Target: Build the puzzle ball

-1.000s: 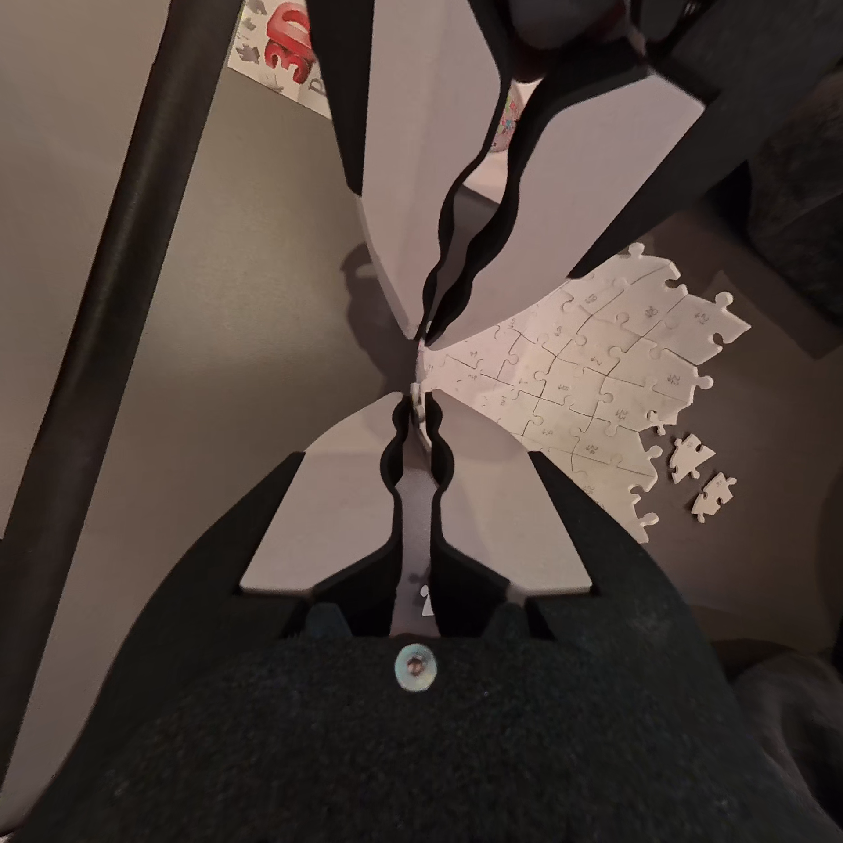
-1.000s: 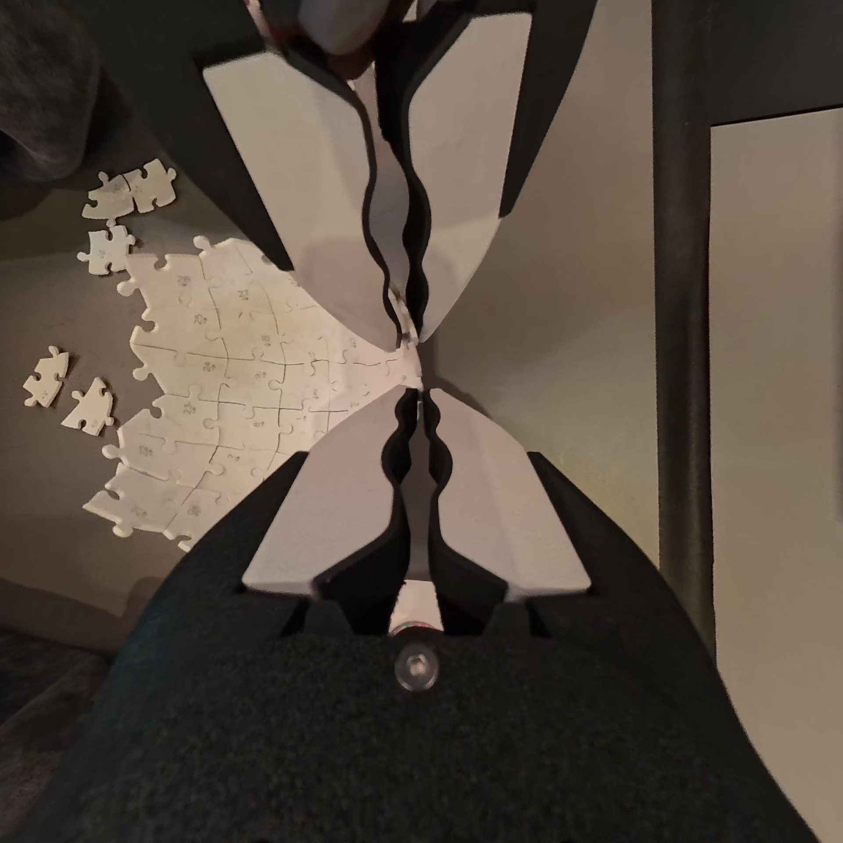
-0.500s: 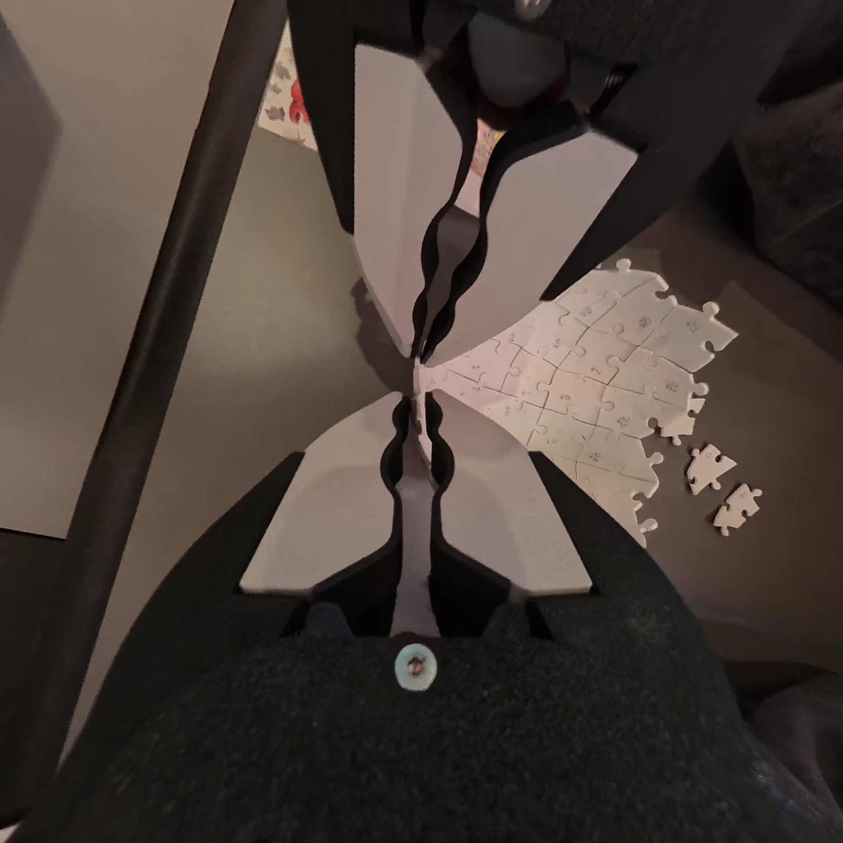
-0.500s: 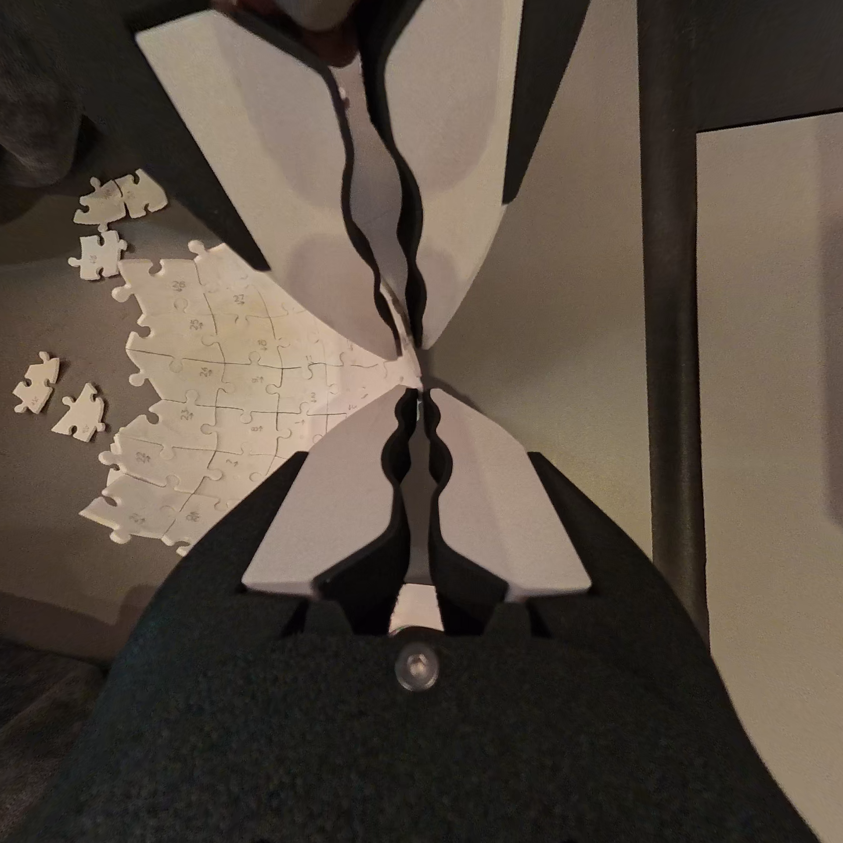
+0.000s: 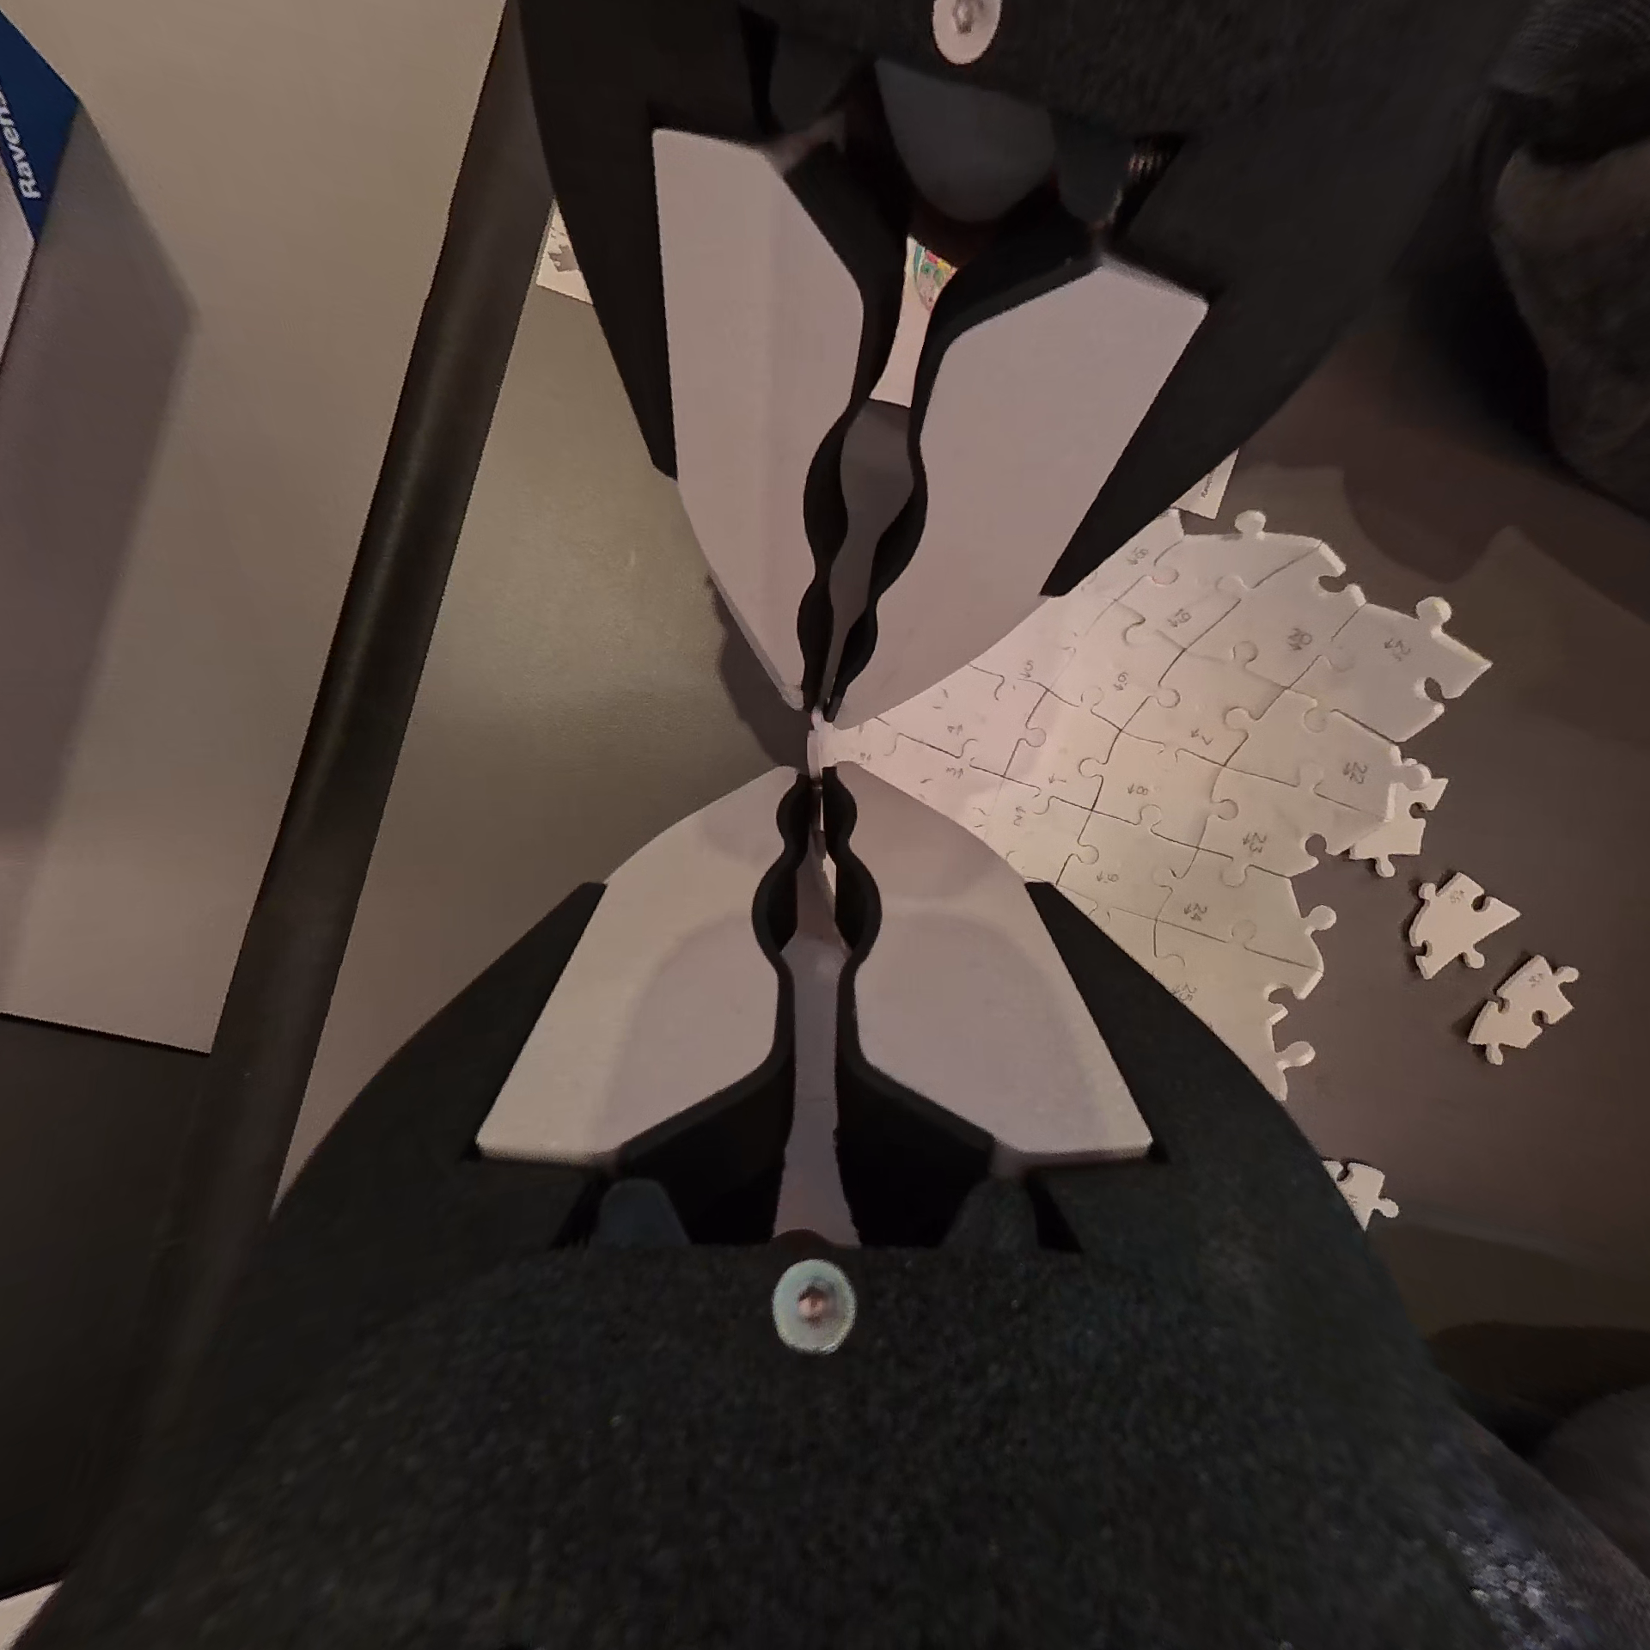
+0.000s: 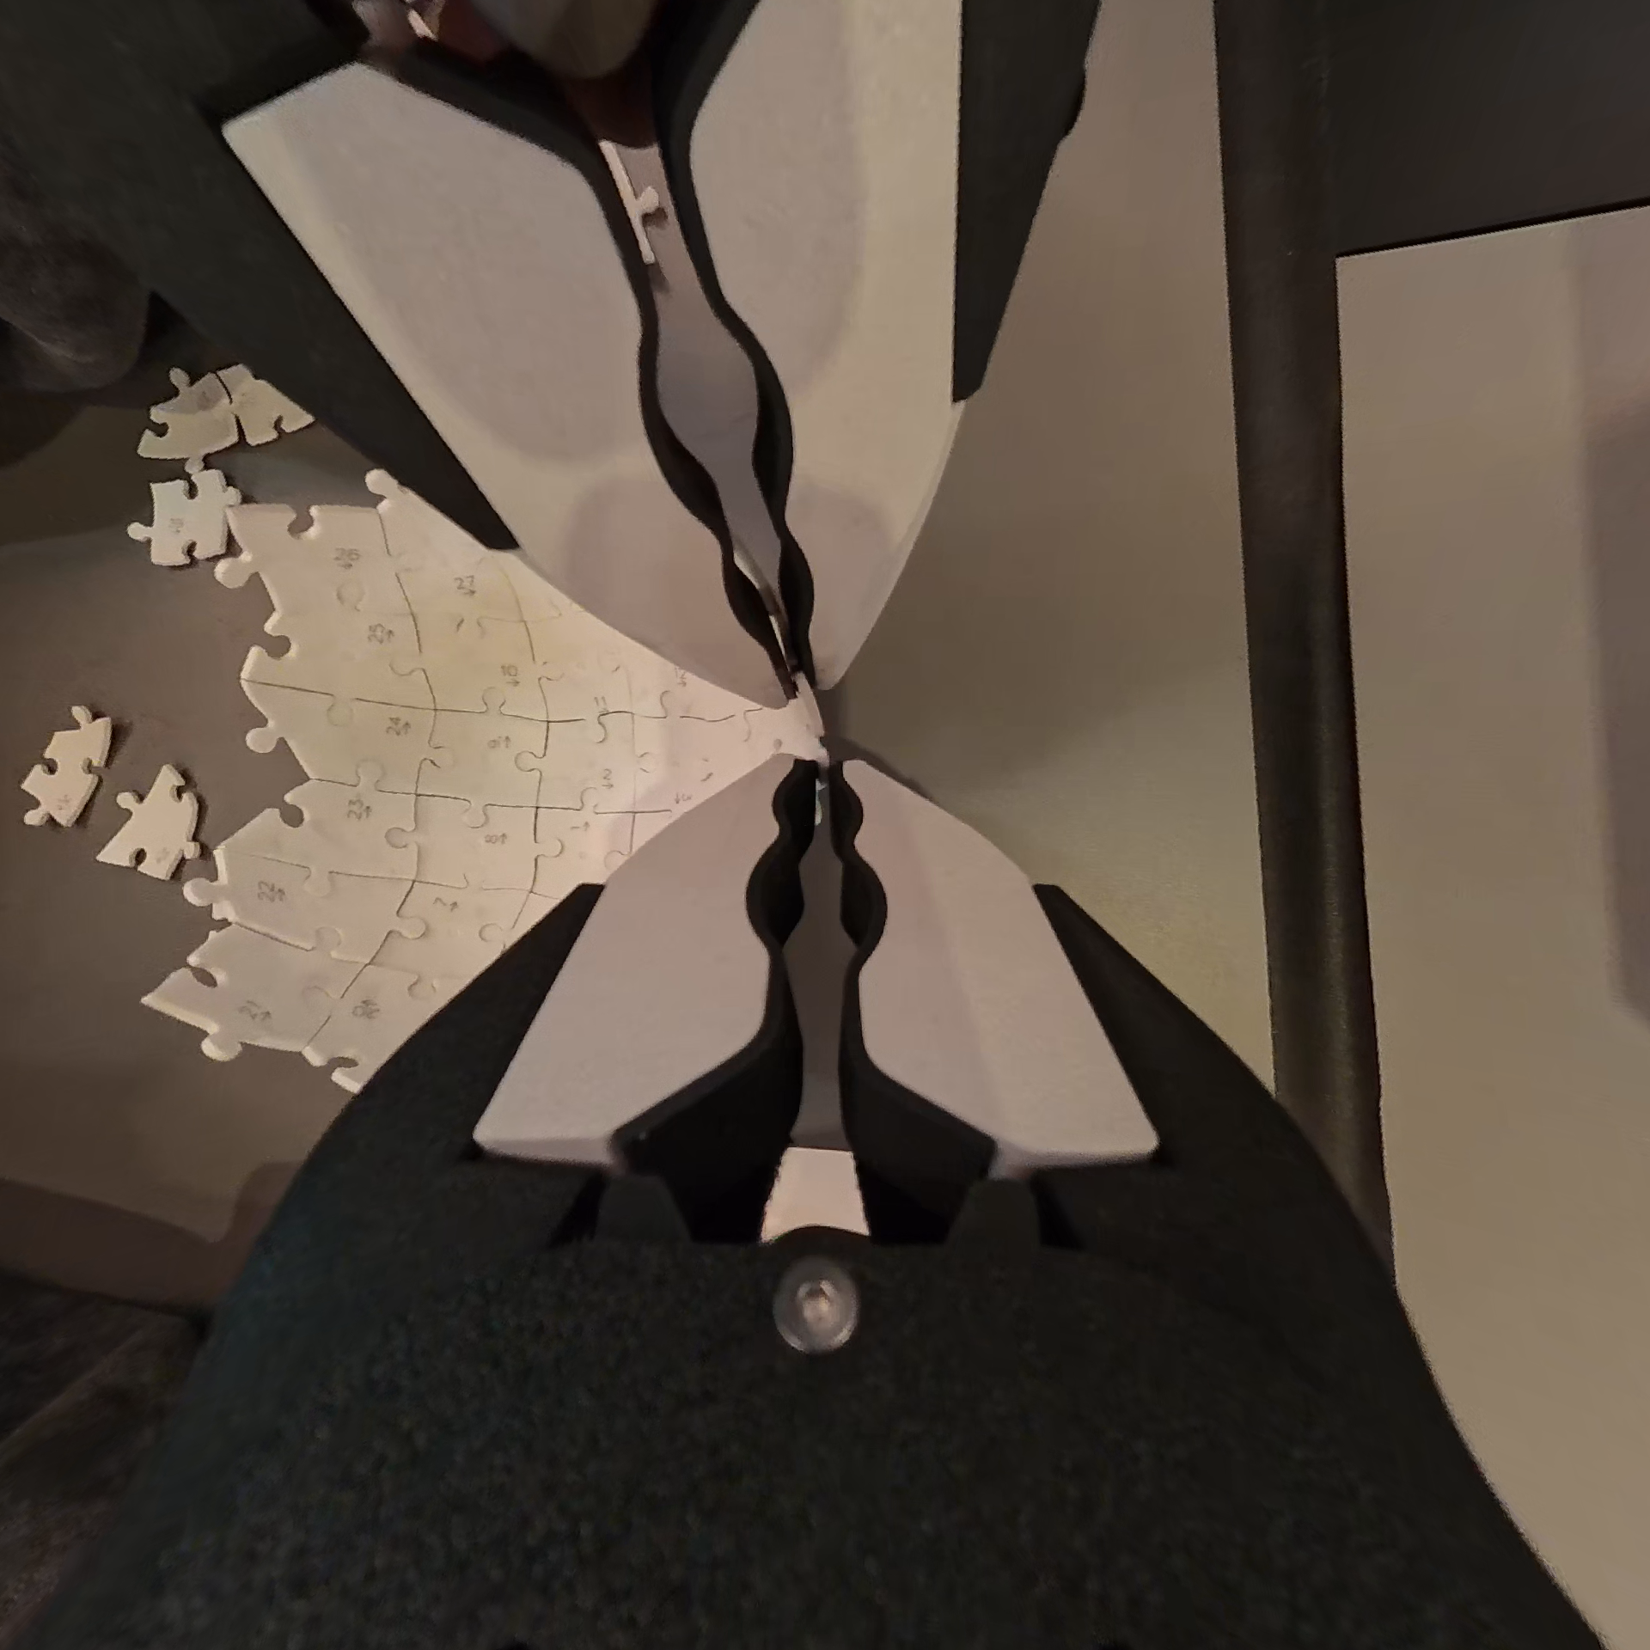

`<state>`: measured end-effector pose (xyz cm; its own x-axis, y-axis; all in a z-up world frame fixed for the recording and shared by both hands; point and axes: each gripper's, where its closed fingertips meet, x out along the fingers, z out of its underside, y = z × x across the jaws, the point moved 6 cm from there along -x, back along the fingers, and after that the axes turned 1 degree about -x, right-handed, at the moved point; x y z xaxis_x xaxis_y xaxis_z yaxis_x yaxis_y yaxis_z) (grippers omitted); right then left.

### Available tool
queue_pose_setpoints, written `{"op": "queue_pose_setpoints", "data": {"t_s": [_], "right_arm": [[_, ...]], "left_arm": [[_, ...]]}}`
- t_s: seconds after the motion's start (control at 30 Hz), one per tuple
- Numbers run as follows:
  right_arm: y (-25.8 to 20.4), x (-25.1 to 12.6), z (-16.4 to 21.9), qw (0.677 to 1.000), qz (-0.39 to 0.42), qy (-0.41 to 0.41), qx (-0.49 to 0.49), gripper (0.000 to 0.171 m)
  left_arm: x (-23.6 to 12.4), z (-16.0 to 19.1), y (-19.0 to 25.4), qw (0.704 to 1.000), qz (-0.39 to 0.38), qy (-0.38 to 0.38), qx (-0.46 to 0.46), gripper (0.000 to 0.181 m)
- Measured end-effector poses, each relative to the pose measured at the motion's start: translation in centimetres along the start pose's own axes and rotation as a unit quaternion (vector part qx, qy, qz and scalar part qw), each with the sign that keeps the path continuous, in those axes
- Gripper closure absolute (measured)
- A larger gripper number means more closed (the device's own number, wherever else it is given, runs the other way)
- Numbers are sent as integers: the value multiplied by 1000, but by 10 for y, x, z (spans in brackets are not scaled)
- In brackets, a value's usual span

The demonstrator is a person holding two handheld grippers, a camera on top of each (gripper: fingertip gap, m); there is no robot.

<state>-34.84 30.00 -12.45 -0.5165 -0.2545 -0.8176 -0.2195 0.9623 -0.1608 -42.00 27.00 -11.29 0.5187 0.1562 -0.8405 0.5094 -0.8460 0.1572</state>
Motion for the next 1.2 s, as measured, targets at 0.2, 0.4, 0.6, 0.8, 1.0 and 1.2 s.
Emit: {"op": "queue_pose_setpoints", "data": {"t_s": [0.2, 0.4, 0.6, 0.8, 1.0, 1.2], "right_arm": [[-2, 1, -2, 1000, -5, 4, 4, 168], [-2, 0, -1, 1000, -9, 7, 12, 169], [-1, 0, -1, 1000, -7, 11, 10, 169], [-3, 0, -1, 1000, -9, 12, 7, 169], [-5, 0, -1, 1000, -9, 11, -9, 169], [-3, 0, -1, 1000, -1, 14, -17, 169]], "left_arm": [[-1, 5, 7, 999, 25, -19, -7, 160], [1, 7, 6, 999, 15, -33, -16, 162], [5, 10, 1, 998, 14, -40, -41, 172], [6, 10, 0, 998, 13, -40, -42, 178], [6, 11, 1, 999, 11, -40, -31, 179], [6, 11, 0, 999, 7, -38, -26, 178]]}}
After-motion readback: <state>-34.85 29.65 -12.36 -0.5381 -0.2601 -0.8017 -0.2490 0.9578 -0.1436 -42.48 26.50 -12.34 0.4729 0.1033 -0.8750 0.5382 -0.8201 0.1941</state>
